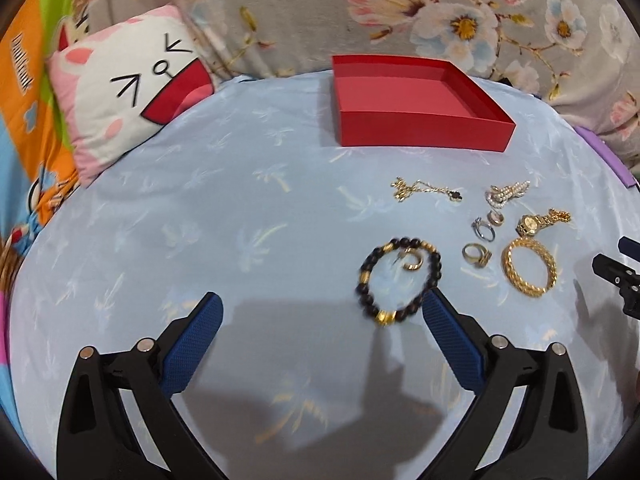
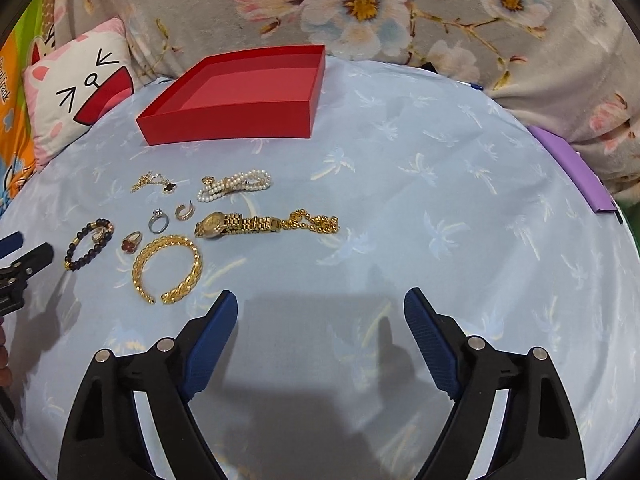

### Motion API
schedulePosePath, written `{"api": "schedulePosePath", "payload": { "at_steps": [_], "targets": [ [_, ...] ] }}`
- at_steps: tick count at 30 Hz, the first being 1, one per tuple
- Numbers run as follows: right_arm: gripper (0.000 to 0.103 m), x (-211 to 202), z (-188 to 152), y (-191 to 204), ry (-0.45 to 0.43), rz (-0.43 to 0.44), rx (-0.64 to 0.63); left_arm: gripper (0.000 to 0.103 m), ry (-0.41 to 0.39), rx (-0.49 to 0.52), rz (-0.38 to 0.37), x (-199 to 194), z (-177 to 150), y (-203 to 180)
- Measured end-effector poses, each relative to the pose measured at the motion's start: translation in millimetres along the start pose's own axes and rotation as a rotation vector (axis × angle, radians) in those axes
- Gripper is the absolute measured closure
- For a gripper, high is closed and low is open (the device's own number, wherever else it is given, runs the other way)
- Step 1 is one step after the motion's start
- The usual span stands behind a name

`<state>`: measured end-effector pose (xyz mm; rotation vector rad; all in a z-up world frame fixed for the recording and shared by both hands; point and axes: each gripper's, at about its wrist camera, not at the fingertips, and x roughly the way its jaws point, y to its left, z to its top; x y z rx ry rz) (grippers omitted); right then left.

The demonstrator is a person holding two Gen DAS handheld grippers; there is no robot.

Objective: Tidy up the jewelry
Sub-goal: 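Grasp the black bead bracelet with the left tool while the right tool approaches the pearl piece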

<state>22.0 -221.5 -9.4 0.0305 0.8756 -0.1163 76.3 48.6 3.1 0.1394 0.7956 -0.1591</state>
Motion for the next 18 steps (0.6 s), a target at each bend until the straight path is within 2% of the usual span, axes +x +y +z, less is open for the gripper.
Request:
{"api": "schedulePosePath", "payload": {
  "at_steps": [2, 4, 6, 9, 11, 12, 14, 16, 18],
  "targets": [
    [0.020, 1.8, 0.3, -1.3, -0.006, 0.011, 0.011, 0.027, 0.034, 0.006, -0.031, 13.5, 4.7, -4.2],
    [0.021, 4.6, 1.1, -3.3, -0.010, 0.013, 0.015, 0.034, 0.071, 0.006, -0.059, 25.1, 6.0, -7.1],
    [0.026, 6.9, 2.4, -4.3, -0.004, 0.016, 0.014, 0.039, 0.091, 0.008, -0.073, 32.8, 4.0, -9.5],
    [0.032, 11.2, 7.8, -8.5, -0.004, 0.007, 0.008, 0.043, 0.073, 0.018, -0.074, 32.9, 2.4, -12.3],
    [0.040, 16.8, 13.0, -10.5, 0.000, 0.006, 0.002, 0.058, 0.068, 0.021, -0.081, 31.1, 1.9, -11.9],
    [0.042, 21.0, 16.2, -11.3, 0.006, 0.010, -0.002, 0.062, 0.064, 0.020, -0.081, 30.3, 1.4, -11.4],
    [0.052, 28.2, 21.9, -11.3, 0.016, 0.027, -0.009, 0.081, 0.058, 0.018, -0.092, 28.7, 0.8, -9.5],
    [0.057, 35.3, 27.9, -8.4, 0.020, 0.039, -0.032, 0.095, 0.062, 0.000, -0.129, 27.6, 0.8, -4.4],
    [0.060, 42.0, 33.4, -4.4, 0.013, 0.045, -0.062, 0.096, 0.057, -0.016, -0.165, 25.5, 1.5, -0.5]
  ]
}}
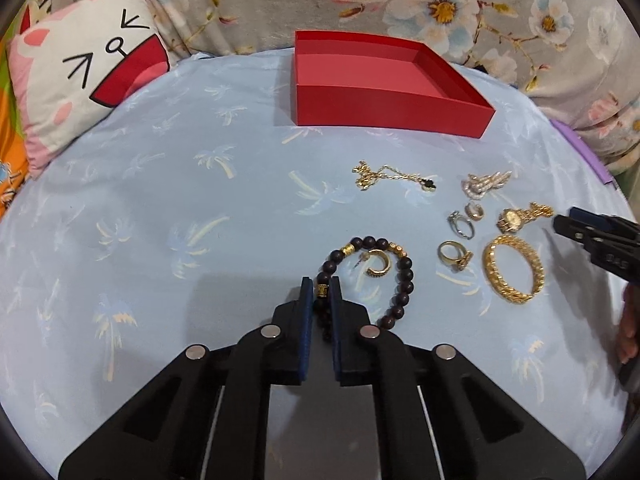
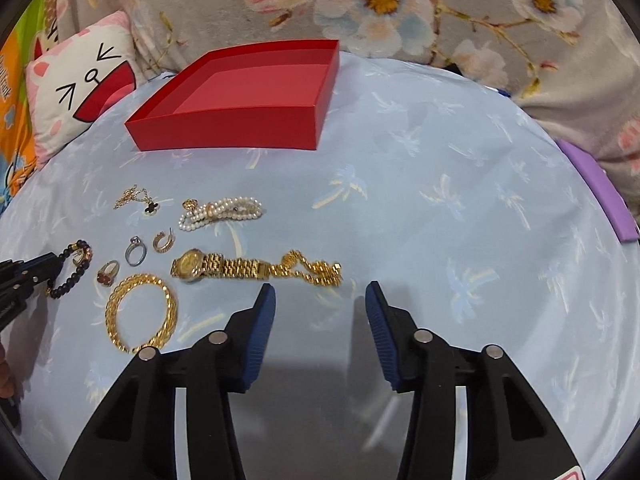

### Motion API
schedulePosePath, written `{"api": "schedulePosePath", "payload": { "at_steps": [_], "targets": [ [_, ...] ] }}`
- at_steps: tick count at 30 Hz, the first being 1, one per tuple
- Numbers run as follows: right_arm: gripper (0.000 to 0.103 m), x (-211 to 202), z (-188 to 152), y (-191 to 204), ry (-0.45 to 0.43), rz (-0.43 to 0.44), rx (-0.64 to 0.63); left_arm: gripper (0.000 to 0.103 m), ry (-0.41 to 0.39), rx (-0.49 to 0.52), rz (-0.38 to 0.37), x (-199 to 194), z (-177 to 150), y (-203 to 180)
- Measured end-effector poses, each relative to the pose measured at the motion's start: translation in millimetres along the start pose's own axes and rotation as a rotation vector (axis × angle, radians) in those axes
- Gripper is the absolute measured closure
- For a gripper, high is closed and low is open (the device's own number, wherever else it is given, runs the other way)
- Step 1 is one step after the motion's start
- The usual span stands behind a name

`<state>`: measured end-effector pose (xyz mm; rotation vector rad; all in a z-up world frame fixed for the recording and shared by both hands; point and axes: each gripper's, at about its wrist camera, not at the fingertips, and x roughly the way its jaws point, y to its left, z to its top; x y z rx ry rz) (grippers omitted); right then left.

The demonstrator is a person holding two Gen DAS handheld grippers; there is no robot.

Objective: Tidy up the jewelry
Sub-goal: 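Grasp the black bead bracelet with the left tool while the right tool approaches the pearl piece, then grasp and lift the pearl bow piece with the right tool while the left tool holds the bracelet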

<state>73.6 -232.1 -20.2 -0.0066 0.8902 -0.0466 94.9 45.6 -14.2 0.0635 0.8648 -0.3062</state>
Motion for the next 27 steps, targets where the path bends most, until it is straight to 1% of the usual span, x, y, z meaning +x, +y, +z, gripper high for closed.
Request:
{"api": "schedulePosePath", "payload": {
  "at_steps": [2, 8, 11, 15, 21, 24, 27],
  "targets": [
    [0.065, 5.5, 3.9, 1.6, -0.001, 0.009, -0.019, 0.096, -0.023, 0.000, -0.011, -6.0, -0.4, 1.4],
    [0.072, 17.1, 9.9, 0.2, 0.008, 0.036, -0.008, 0.096, -0.113, -0.020, -0.050, -30.5, 3.7, 6.3],
    [0.072, 16.5, 9.7, -2.2, 0.002, 0.047, 0.011, 0.096, -0.155, -0.028, -0.077, -42.2, 5.9, 6.7],
    [0.072, 10.0, 10.2, -4.0, -0.010, 0.071, 0.034, 0.096, -0.192, -0.039, -0.108, -54.1, 9.6, 5.6],
    [0.072, 0.8, 18.3, 16.5, -0.035, 0.103, -0.004, 0.096, -0.220, -0.045, -0.130, -62.0, 12.3, 4.4],
    [0.072, 6.8, 26.9, 21.7, -0.008, 0.151, 0.018, 0.096, -0.217, -0.054, -0.125, -60.1, 12.6, 6.2],
    [0.072, 17.7, 35.4, 28.7, 0.048, 0.248, 0.065, 0.096, -0.217, -0.060, -0.116, -59.4, 11.8, 9.4]
  ]
}}
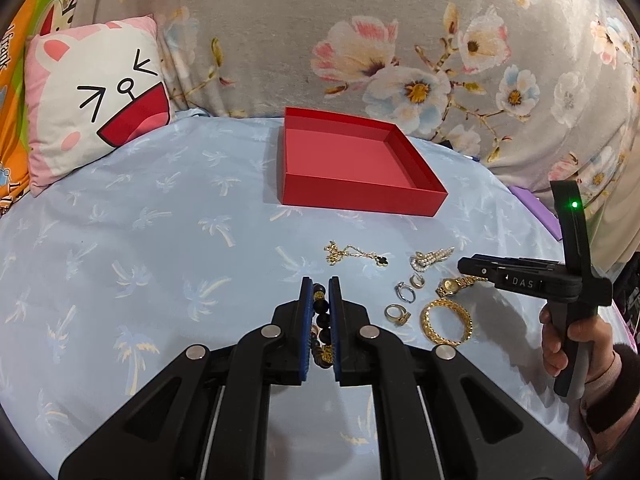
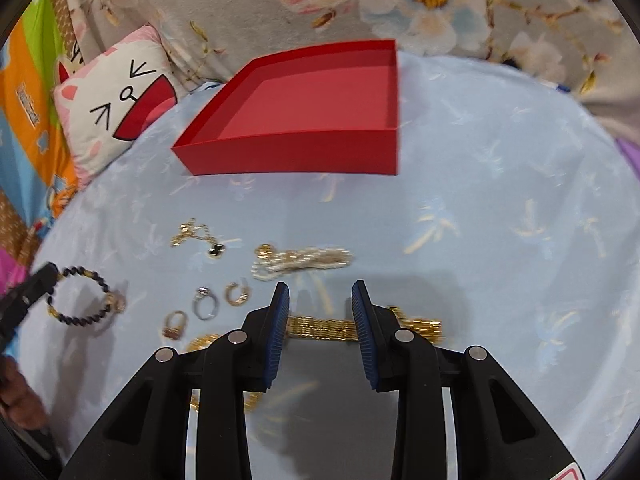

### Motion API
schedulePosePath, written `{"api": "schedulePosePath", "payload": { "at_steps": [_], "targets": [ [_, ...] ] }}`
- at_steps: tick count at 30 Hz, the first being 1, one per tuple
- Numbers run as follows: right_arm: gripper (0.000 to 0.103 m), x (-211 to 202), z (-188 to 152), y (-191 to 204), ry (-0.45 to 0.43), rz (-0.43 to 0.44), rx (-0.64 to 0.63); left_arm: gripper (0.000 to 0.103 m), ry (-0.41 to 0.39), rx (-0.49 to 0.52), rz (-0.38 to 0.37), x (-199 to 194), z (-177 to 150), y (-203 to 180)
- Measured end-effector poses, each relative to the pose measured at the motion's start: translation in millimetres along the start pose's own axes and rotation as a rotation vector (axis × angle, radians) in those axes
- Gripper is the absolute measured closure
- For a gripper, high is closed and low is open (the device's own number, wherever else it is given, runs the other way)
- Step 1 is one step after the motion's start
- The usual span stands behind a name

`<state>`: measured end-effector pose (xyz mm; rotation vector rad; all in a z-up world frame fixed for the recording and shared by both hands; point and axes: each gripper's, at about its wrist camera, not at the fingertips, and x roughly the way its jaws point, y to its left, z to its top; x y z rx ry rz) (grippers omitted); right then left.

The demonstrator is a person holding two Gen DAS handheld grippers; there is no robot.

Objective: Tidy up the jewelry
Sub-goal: 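Grasp and lift the pearl bow piece with the right tool while the left tool holds the bracelet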

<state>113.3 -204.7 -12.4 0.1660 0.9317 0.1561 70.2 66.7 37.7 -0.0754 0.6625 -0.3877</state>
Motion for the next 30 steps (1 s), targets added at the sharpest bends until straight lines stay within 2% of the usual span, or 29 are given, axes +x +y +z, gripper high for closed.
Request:
{"api": "schedulePosePath", "payload": {
  "at_steps": [2, 7, 13, 20, 26, 30],
  "targets": [
    [0.072, 7.6, 2.5, 6.3, 0.024, 0.035, 0.010, 0.096, 0.004, -0.005, 0.001, 1.1, -0.7, 3.4],
    [0.072, 30.6, 8.0, 17.0, 0.061, 0.029, 0.012, 0.096, 0.018, -0.013, 0.000, 4.9, -2.1, 7.4],
    [0.071, 42.9, 26.7, 18.4, 0.048, 0.026, 0.043, 0.096, 0.027, -0.013, -0.003, 7.0, -2.6, 8.7],
    [0.072, 53.1, 31.8, 25.6, 0.015, -0.046, -0.010, 0.096, 0.037, -0.012, -0.001, 9.7, -4.1, 9.0],
    [0.068, 53.8, 37.0, 13.5, 0.023, -0.011, 0.061, 0.096, 0.043, -0.013, -0.005, 11.3, -4.8, 8.7],
    [0.069, 58.3, 39.1, 22.9, 0.006, -0.061, 0.026, 0.096, 0.044, -0.012, -0.003, 11.5, -5.1, 8.6]
  ]
}}
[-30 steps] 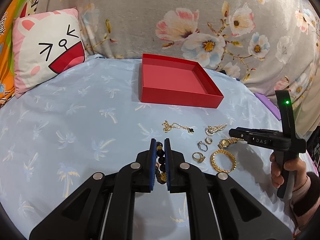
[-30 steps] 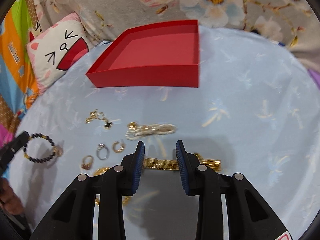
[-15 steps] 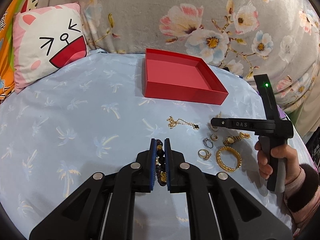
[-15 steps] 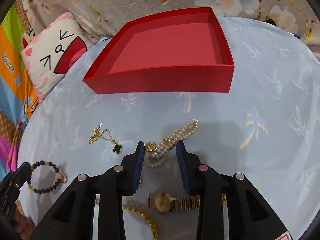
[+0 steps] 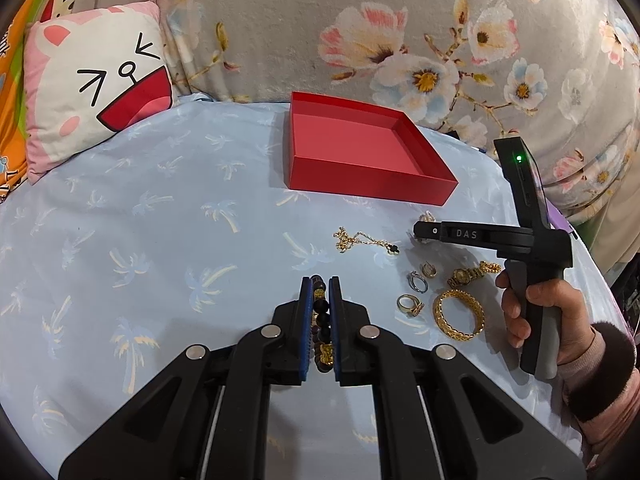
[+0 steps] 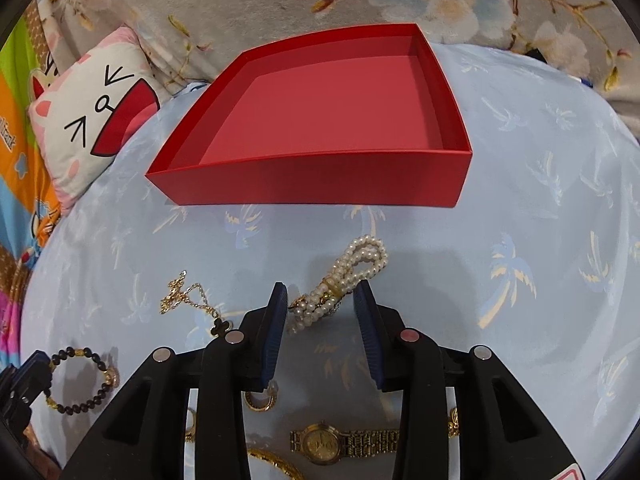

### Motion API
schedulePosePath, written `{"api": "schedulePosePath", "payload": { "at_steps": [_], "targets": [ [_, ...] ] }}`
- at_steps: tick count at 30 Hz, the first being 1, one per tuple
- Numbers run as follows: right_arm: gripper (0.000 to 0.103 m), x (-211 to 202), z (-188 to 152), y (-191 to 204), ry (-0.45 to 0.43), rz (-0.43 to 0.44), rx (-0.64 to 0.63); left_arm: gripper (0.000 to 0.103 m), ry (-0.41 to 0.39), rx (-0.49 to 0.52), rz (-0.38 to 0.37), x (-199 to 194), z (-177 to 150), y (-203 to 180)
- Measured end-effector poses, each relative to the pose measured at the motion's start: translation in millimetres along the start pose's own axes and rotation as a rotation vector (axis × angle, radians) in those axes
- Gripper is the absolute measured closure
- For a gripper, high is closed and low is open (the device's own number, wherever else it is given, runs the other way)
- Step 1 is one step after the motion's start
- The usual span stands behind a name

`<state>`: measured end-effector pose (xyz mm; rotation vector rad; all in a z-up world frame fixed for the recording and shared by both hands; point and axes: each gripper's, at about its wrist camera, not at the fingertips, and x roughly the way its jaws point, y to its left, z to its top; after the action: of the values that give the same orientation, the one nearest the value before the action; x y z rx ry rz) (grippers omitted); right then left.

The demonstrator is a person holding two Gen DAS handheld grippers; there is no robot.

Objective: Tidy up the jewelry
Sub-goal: 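Grasp and lift the pearl bow piece with the right tool while the left tool holds the bracelet, then lower both held pieces into the red box and open both tools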

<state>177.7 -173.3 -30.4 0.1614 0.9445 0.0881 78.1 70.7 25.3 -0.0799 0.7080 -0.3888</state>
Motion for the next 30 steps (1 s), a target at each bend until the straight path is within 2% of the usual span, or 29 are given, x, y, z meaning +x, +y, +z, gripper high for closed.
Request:
{"api": "schedulePosePath", "payload": {
  "at_steps": [1, 2, 3, 9, 14, 19, 23, 29, 30],
  "targets": [
    [0.072, 0.9, -0.1, 2.0, -0.004, -0.011, -0.013, 0.096, 0.000, 0.000, 0.000, 0.0, 0.1, 0.2],
    [0.083, 1.3, -0.5, 3.2, -0.007, -0.018, -0.023, 0.096, 0.000, -0.001, 0.000, 0.0, 0.0, 0.5],
    [0.087, 1.7, -0.9, 3.8, -0.008, -0.023, -0.031, 0.096, 0.000, -0.003, -0.002, 0.0, -0.1, 0.7],
    [0.090, -7.2, -3.0, -0.4, -0.013, 0.017, -0.025, 0.096, -0.009, -0.017, -0.013, -2.5, 4.2, 3.2],
    [0.091, -38.2, 3.3, 4.2, -0.065, 0.032, -0.053, 0.096, -0.012, 0.002, -0.030, -11.4, 21.3, -1.3],
    [0.091, -75.3, 26.3, 5.0, -0.145, 0.024, -0.075, 0.096, -0.047, 0.083, -0.032, -20.1, 61.8, -17.2],
    [0.091, -88.8, 59.1, -1.2, -0.192, 0.013, -0.067, 0.096, -0.092, 0.125, -0.040, -15.1, 106.7, -28.7],
    [0.091, -60.7, 123.0, -17.1, -0.173, 0.015, -0.023, 0.096, -0.119, 0.133, -0.078, 30.7, 177.1, -40.7],
    [0.091, -54.2, 130.7, -19.8, -0.171, 0.012, -0.016, 0.096, -0.124, 0.124, -0.062, 44.6, 188.1, -41.6]
  ]
}}
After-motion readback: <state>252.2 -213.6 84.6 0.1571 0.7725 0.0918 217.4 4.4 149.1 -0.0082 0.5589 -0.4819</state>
